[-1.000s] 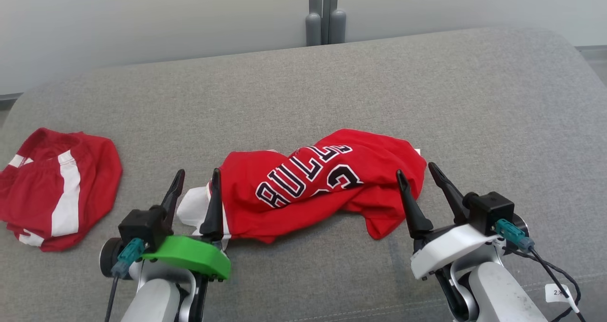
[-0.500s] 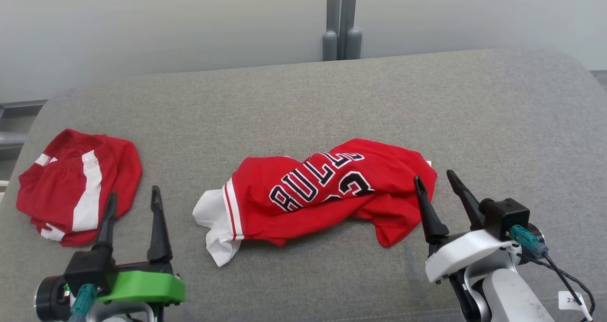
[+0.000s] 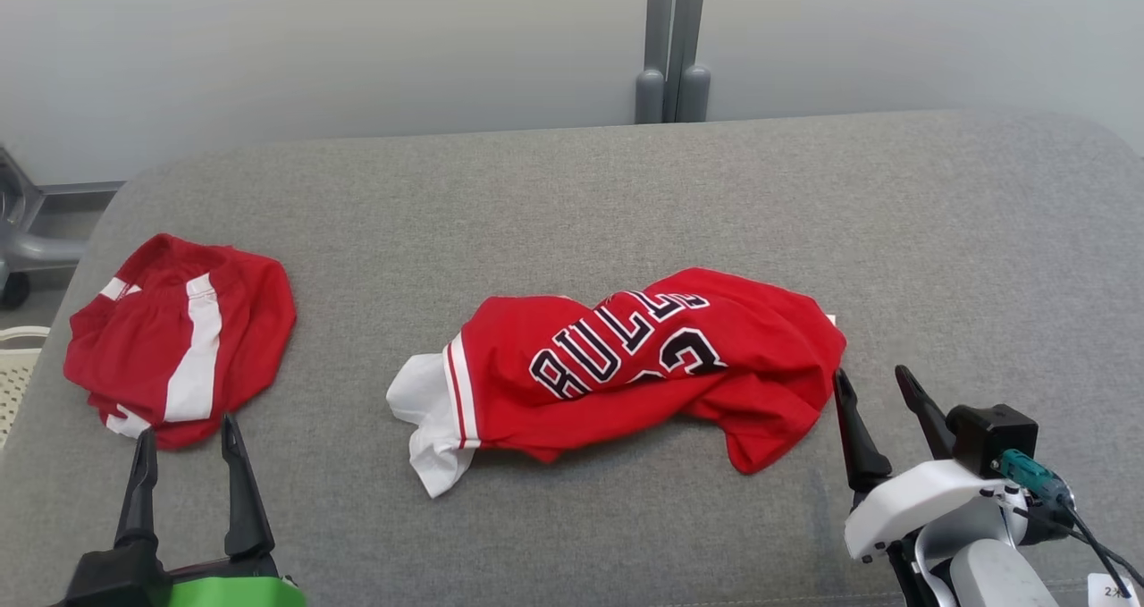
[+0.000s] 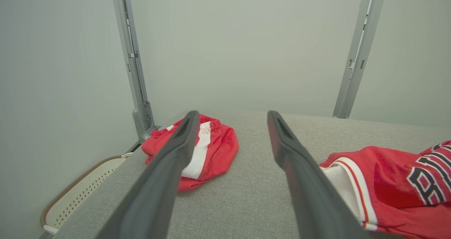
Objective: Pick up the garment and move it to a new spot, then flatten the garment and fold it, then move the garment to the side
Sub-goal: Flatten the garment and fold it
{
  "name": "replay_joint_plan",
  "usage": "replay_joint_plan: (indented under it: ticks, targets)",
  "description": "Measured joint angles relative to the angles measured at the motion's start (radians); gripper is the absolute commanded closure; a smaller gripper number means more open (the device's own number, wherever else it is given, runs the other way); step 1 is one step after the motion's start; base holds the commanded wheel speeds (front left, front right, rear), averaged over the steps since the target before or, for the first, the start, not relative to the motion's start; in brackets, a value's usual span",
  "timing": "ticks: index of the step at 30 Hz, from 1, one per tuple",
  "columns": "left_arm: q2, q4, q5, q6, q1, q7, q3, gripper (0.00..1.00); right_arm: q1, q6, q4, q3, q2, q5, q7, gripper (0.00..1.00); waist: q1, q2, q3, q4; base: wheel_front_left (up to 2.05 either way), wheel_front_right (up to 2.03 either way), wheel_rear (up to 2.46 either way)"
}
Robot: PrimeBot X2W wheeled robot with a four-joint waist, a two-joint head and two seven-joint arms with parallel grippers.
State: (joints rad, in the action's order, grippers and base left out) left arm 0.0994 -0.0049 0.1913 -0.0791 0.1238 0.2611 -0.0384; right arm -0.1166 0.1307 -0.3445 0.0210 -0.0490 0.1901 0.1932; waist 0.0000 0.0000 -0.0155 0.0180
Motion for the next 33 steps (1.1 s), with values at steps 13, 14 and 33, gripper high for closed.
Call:
replay_joint_plan:
  ticks: [13,14,33]
  targets:
    - [-0.032,0.016,-0.011,0.037,-0.023,0.000,0.013,0.00,-0.116,0.000,-0.147,-0.033,-0.009,-0.010,-0.048,0.00,0.0000,0.0000,0.025,0.027,0.00,0.00,0.00]
    - [-0.034,0.020,-0.011,0.040,-0.031,0.000,0.016,0.00,-0.135,0.000,-0.172,-0.034,-0.015,-0.017,-0.057,0.00,0.0000,0.0000,0.029,0.031,0.00,0.00,0.00]
    - [-0.047,0.051,-0.014,0.063,-0.102,0.000,0.059,0.00,-0.383,0.000,-0.677,-0.078,-0.064,0.032,-0.045,0.00,0.0000,0.0000,0.110,0.143,0.00,0.00,0.00]
